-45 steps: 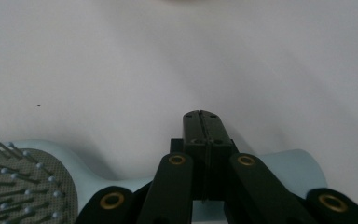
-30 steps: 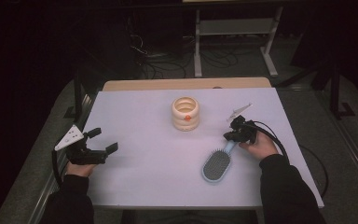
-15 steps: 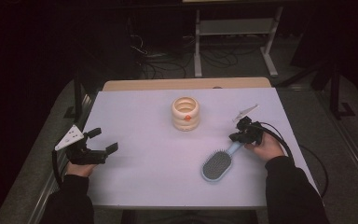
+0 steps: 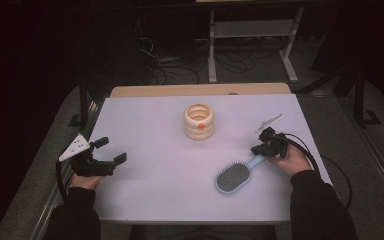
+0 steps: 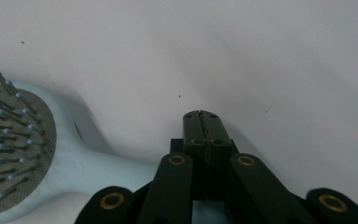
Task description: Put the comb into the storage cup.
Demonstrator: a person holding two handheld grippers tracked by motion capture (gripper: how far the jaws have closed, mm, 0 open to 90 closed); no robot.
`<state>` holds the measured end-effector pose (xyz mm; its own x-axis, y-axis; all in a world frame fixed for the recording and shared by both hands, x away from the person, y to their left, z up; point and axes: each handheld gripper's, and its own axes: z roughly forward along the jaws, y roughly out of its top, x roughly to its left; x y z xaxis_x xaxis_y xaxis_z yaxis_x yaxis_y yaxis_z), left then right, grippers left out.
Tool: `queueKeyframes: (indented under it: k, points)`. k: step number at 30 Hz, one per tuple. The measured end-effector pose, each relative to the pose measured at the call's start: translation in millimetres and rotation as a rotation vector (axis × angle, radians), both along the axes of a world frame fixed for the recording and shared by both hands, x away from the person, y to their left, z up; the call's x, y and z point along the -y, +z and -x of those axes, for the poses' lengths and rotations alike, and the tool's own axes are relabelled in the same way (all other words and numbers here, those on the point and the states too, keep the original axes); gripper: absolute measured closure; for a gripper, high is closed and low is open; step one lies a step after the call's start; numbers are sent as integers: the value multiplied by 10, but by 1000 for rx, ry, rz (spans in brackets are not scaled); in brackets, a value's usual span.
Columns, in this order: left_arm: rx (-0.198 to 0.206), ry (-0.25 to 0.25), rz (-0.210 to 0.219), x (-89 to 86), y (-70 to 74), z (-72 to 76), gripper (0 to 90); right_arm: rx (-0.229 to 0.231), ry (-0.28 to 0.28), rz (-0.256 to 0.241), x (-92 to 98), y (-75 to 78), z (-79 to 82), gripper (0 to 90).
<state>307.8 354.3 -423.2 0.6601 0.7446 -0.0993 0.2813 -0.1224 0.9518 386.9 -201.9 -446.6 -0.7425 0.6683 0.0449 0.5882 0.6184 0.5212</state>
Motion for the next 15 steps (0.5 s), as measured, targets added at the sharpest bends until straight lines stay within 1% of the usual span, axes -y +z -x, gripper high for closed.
queueKeyframes:
  k: [7,15]
  points:
    - [-2,-1,-1,3,-2,1,0,-2,2,6,49,1,52,890]
    - [-2,-1,3,4,-3,11,0,-1,-3,10,122,-2,168,890]
